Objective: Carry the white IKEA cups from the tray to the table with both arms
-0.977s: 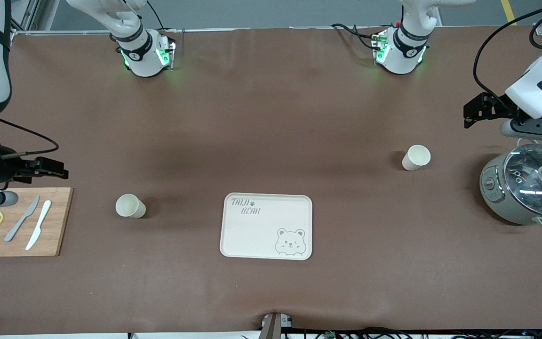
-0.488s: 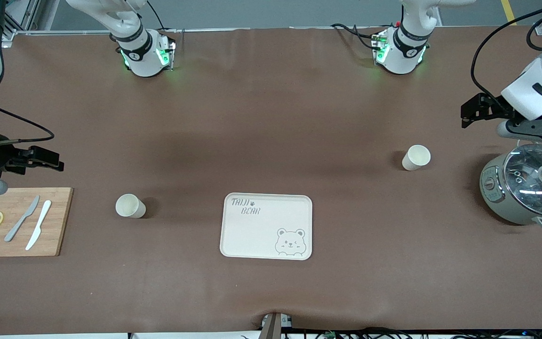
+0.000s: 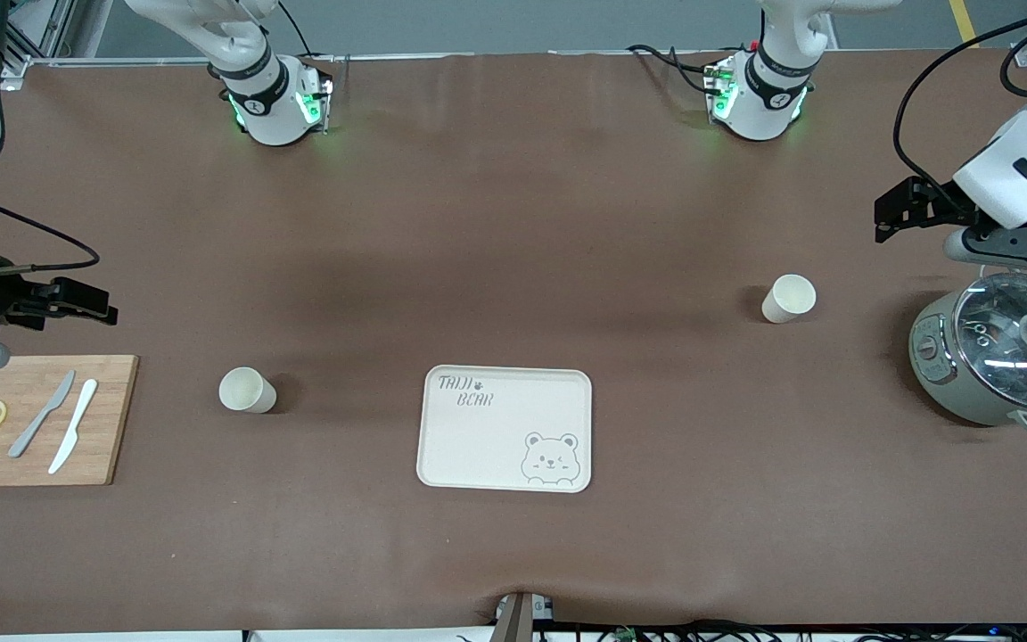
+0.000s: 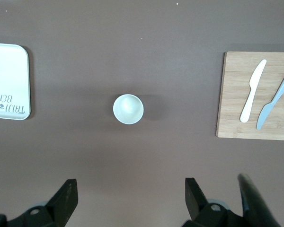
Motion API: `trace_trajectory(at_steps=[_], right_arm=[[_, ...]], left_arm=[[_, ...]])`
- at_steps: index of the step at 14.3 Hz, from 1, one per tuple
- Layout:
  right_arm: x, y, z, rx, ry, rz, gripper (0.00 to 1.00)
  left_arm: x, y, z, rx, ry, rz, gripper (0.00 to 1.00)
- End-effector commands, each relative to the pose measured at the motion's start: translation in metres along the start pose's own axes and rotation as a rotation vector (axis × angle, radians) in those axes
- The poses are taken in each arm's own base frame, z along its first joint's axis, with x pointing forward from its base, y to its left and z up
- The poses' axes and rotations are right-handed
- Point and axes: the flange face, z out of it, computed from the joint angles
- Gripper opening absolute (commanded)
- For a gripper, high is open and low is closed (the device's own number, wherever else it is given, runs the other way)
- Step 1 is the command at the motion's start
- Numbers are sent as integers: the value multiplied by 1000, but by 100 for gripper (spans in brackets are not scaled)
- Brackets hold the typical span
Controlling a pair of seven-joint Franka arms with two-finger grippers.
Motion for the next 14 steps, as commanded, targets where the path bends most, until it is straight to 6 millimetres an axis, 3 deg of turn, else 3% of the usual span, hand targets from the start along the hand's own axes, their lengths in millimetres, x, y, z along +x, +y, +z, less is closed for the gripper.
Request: trace_trajectory(at_steps=[1, 4, 9, 14], right_arm=[[-4, 1, -4, -22, -5, 14, 100], [-8, 1, -6, -23, -15, 15, 100], [-32, 2, -22, -22, -37, 23, 100], [-63, 10, -65, -20, -13, 33, 100]], left_arm=[[1, -2, -4, -20, -7, -1, 100], [2, -3, -3, -20, -10, 4, 100], [2, -4, -1, -13, -14, 2, 100], [1, -4, 0, -8, -17, 2, 100]])
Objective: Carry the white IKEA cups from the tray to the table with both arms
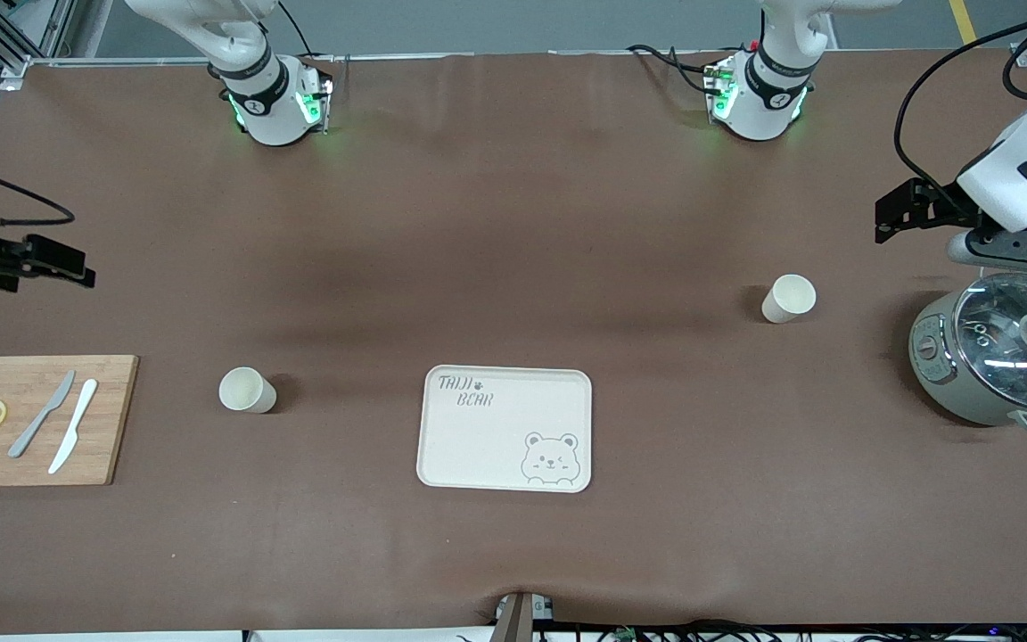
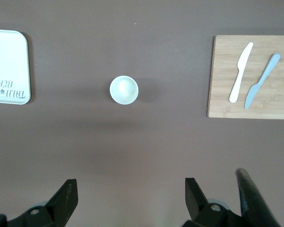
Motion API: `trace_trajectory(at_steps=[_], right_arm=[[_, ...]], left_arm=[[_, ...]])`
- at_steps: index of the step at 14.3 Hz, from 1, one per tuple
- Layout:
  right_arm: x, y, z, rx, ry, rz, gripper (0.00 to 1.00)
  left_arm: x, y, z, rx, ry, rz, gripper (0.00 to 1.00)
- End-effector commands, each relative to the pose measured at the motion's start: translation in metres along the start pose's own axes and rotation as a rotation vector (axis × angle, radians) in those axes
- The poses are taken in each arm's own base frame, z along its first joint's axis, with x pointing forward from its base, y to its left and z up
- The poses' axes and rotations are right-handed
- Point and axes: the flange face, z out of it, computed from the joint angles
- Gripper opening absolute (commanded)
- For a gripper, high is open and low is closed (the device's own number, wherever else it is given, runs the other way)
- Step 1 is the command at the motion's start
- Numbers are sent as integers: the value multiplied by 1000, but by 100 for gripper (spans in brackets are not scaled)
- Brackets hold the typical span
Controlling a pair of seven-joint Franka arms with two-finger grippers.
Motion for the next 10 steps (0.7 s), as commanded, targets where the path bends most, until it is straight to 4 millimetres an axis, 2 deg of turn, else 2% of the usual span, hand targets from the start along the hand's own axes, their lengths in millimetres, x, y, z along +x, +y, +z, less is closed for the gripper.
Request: trace_trajectory(at_steps=[1, 4, 10], right_arm=[[-30, 5, -32, -8, 34, 24, 100], [-29, 8, -34, -15, 43, 28, 100], [-23, 7, -27, -18, 40, 26, 100]], left_arm=[[0, -2, -3, -3, -12, 8, 100], [-3, -1, 0, -5, -44, 13, 100], [-3, -4, 0, 19, -44, 11, 100]])
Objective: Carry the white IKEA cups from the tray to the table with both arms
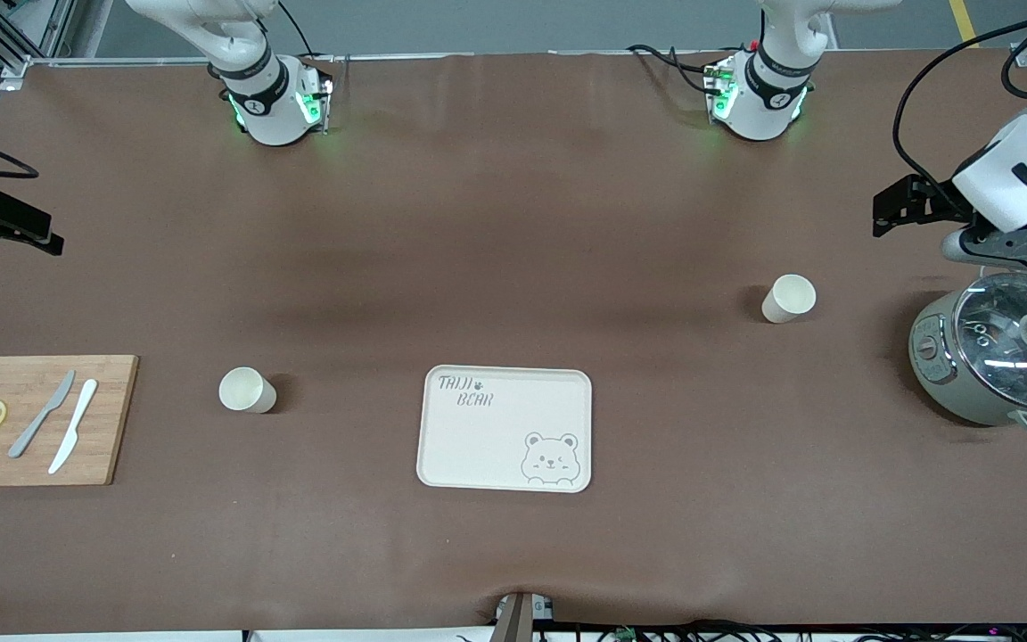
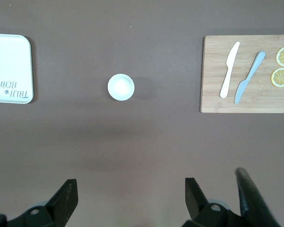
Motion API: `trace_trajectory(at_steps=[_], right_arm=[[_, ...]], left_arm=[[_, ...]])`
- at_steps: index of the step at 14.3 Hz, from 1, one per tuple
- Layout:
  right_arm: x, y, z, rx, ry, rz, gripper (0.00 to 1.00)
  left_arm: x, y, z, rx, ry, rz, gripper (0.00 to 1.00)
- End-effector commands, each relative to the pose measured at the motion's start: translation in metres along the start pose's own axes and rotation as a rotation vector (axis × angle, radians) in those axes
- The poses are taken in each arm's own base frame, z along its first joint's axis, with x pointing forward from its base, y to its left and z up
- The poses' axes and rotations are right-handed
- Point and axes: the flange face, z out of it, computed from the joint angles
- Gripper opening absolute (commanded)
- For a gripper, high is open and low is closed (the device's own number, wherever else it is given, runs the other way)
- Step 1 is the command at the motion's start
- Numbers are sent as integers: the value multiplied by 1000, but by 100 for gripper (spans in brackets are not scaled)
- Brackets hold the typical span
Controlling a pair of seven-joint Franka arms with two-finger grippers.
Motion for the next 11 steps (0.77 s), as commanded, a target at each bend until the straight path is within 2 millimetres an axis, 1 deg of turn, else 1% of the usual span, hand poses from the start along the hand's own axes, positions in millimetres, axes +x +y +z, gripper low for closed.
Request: trace_trajectory(at_steps=[1, 5, 8, 11], right_arm=[[0, -2, -1, -15, 7, 8, 100], [6, 3, 9, -11, 0, 16, 100], [10, -2, 16, -11, -12, 7, 100], [10, -1, 17, -11, -14, 9, 100]], left_arm=[[1, -4, -5, 24, -2, 12, 100], [4, -3, -9, 30, 30, 15, 100], [7, -1, -12, 31, 64, 19, 100], [8, -1, -13, 30, 67, 19, 100]])
